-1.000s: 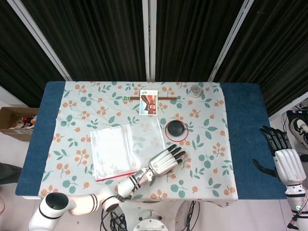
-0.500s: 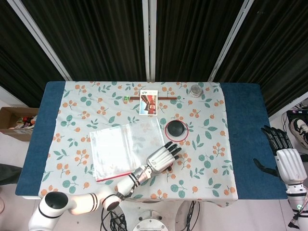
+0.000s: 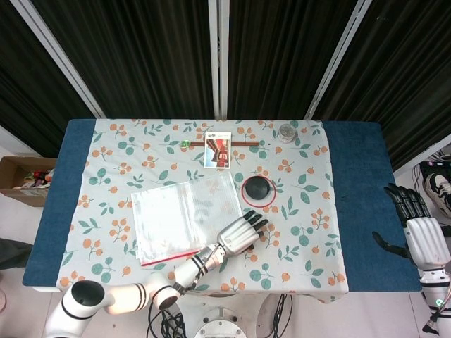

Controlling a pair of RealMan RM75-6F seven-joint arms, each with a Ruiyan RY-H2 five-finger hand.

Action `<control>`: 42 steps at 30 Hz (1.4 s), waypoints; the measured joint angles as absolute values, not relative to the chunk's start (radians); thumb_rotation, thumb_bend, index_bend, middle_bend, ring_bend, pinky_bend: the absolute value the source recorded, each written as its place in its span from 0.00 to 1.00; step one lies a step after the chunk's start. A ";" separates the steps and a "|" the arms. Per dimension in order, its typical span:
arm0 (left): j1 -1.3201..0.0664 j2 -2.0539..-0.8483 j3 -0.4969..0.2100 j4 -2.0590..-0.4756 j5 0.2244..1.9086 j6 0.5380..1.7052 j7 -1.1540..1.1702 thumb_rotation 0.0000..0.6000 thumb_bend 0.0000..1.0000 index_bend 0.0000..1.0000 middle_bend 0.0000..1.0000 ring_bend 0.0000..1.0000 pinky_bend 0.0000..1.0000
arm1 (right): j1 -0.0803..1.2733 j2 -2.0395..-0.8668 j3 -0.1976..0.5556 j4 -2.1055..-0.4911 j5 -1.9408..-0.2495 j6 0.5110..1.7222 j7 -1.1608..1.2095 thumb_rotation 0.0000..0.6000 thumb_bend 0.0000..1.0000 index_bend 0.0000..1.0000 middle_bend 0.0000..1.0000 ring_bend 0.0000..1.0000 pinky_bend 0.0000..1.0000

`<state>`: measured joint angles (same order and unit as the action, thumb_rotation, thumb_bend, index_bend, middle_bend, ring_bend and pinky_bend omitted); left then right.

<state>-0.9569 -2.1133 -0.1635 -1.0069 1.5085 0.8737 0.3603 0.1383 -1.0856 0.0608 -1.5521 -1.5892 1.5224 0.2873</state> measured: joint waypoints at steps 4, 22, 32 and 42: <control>-0.957 -2.117 -0.156 -0.998 1.508 0.880 0.356 1.00 0.24 0.53 0.16 0.13 0.18 | 0.140 -1.086 0.061 -1.553 -1.590 1.519 0.287 1.00 0.16 0.03 0.05 0.00 0.00; -0.929 -2.103 -0.138 -1.032 1.519 0.967 0.317 1.00 0.35 0.62 0.18 0.13 0.18 | 0.153 -1.082 0.067 -1.568 -1.601 1.507 0.277 1.00 0.16 0.03 0.05 0.00 0.00; -0.770 -1.985 -0.110 -1.226 1.544 1.227 0.341 1.00 0.35 0.64 0.25 0.17 0.19 | 0.254 -1.038 0.086 -1.644 -1.668 1.424 0.287 1.00 0.16 0.03 0.06 0.00 0.00; -0.622 -1.879 -0.085 -1.419 1.591 1.446 0.411 1.00 0.35 0.67 0.52 0.43 0.41 | 0.459 -1.009 0.134 -1.759 -1.715 1.192 0.245 1.00 0.17 0.13 0.10 0.00 0.00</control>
